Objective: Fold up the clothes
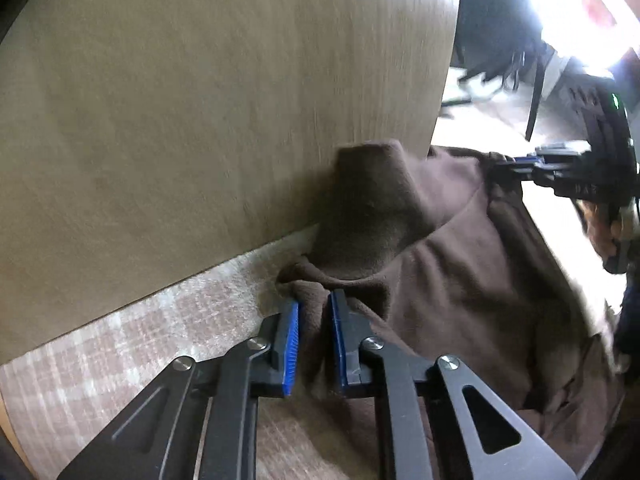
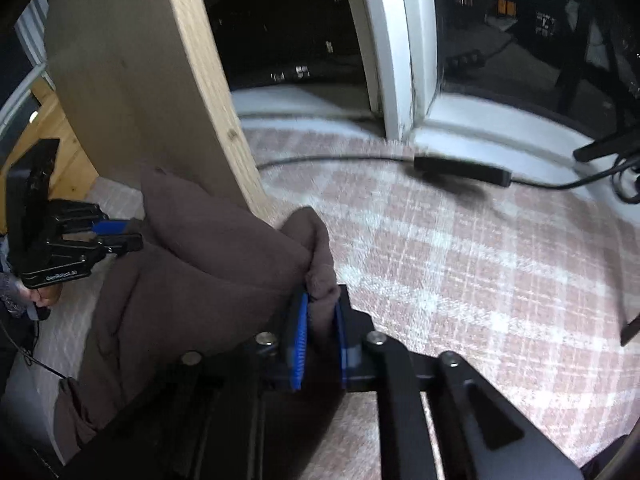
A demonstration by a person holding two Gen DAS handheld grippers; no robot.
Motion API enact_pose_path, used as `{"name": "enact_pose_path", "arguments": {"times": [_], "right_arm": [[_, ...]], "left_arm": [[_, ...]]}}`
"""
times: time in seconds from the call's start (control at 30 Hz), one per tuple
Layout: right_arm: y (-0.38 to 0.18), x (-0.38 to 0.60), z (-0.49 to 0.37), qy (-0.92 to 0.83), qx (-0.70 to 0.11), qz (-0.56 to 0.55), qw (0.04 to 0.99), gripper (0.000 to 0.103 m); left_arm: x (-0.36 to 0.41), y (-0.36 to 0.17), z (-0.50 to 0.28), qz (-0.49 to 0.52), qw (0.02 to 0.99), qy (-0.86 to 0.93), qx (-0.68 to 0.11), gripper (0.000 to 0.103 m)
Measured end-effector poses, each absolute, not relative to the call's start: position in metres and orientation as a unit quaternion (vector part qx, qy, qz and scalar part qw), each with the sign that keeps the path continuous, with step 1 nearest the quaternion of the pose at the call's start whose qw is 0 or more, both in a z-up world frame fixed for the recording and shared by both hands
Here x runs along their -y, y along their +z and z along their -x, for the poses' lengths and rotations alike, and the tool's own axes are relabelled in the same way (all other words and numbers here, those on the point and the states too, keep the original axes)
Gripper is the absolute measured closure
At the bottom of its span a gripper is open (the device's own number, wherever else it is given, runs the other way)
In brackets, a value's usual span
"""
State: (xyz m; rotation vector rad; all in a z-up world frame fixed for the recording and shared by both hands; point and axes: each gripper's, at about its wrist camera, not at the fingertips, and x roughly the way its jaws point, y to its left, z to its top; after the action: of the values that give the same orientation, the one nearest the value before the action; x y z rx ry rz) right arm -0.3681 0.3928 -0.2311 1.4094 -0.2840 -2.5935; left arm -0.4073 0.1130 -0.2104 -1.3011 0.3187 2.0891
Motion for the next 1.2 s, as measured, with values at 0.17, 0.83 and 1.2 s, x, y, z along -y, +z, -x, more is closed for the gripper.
{"name": "enact_pose_path", "arguments": {"times": [0.17,0.83,1.2], "right_arm": [[-0.177,-0.387,0.328,-0.897,0.102,-0.42,0.093,0.093],[-0.153,-0.293,0.077,-0.903,0.071,-0.416,0.079,0.093],[-0.183,-0.265,0.026,-0.859,-0.047,-0.505,0.075,0.088]], "left_arm": [[-0.084,-0.165,0.381,0.463,0.342,0.814,-0.075,0.091],[-0.011,-0.151,0.129,0.462,0.388,0.792,-0.095,0.092],[0.001,-0.152,0.099,0.484,0.366,0.782,-0.141,0.093]]}}
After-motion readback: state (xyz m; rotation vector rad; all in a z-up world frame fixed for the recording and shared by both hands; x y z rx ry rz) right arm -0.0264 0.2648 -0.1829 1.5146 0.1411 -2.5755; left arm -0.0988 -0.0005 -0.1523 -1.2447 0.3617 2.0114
